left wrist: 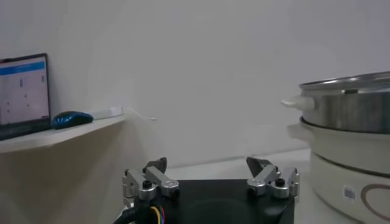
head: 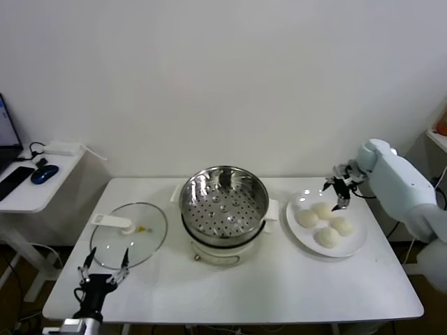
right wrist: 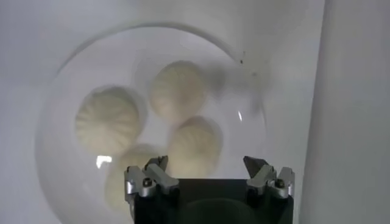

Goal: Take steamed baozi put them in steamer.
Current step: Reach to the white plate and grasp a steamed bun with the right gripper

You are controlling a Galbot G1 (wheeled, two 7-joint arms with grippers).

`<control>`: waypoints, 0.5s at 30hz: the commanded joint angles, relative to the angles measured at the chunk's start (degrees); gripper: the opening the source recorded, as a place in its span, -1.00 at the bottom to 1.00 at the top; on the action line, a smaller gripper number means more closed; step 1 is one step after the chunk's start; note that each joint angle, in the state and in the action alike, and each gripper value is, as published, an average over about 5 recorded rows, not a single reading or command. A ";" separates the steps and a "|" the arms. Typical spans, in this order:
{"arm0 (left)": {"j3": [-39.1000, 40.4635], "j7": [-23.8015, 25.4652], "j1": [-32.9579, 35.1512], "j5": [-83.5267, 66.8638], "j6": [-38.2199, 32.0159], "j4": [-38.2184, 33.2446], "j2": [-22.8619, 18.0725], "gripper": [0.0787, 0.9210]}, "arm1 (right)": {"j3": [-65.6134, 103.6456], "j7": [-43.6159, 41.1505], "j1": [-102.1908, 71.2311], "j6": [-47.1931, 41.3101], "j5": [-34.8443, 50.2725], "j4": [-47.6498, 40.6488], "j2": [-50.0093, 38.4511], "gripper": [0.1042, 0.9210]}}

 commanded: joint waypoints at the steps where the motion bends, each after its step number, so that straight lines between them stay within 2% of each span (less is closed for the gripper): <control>1: -0.02 -0.04 0.12 0.00 0.07 0.13 0.04 0.77 | 6.35 1.84 -1.63 0.15 -6.84 -4.87 3.63 0.76; 15: 0.14 -0.13 0.23 -0.04 -0.11 0.88 0.07 0.77 | 10.68 4.33 -3.15 0.15 -10.84 -5.67 4.00 0.76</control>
